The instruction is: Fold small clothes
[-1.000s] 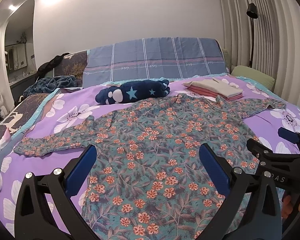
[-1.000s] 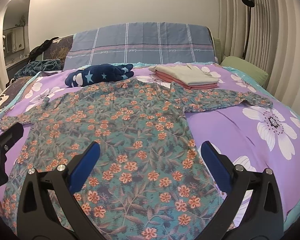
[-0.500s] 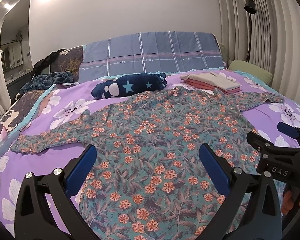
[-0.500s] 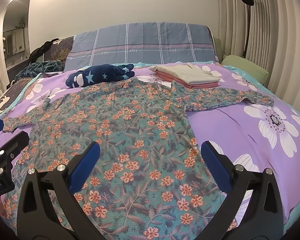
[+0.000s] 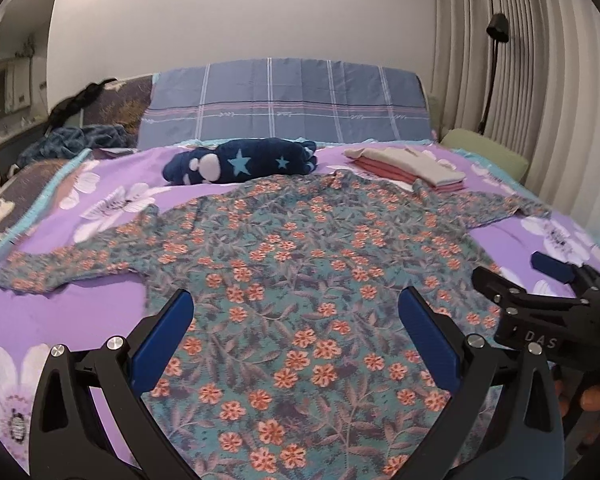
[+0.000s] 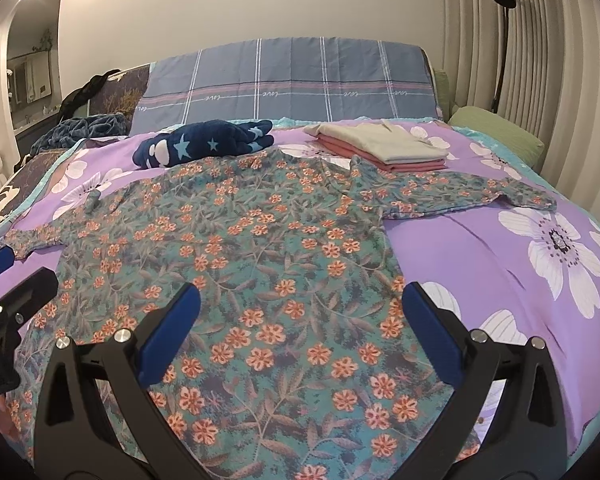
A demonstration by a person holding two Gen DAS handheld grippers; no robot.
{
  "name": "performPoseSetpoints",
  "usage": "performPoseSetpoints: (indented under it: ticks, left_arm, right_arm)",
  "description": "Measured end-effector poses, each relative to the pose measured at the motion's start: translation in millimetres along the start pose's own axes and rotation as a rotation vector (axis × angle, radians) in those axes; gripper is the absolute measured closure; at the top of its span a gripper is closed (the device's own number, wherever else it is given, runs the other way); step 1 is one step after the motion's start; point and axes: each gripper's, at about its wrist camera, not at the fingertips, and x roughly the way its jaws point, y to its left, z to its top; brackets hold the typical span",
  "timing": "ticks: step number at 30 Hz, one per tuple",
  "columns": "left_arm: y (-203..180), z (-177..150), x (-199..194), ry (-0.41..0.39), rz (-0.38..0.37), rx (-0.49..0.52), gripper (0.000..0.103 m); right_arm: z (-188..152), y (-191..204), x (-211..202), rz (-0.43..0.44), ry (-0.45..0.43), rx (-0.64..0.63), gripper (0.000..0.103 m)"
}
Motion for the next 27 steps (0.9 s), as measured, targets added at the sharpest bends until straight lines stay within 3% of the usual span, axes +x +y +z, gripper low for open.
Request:
performPoseSetpoints:
  ticks: [7,8,11,12,15,18,25,27]
  left_arm:
    - [45,4,16,0.055,-0.131,-0.13,0.001]
    - [60,4,18,0.067,-0.147,-0.169,0.005]
    - [124,0,30,0.093,-0.166,-0.325,0.031]
    - [147,-2,34,0.095,-0.152,-0.376,0.041]
    - [230,-20,44,0.097,-0.071,-0.563,0.057]
    - [315,-39,50,0.088,0.02,-0.744,0.059]
    - [427,-57,71,0.033,0.171,-0.989,0.059]
    - [447,-61,74,0.0,0.178,-1.05,0.071]
  right_arm:
    - [12,-5,9,-0.043,-0.009,-0.041,0.002]
    - [14,-6,11,-0.046,-0.007,-0.041,0.002]
    - [20,-10,19,-0.067,-0.002,-0.04,0.002]
    - [21,-10,22,-0.073,0.0,-0.041,0.002]
    - [24,-9,34,-0.084,0.017,-0.043,0.002]
    - [29,-6,46,-0.09,0.035,-0.041,0.002]
    - [40,9,66,-0.116,0.043,-0.061,0.002]
    - [42,14,70,-0.11,0.045,-0.063,0.002]
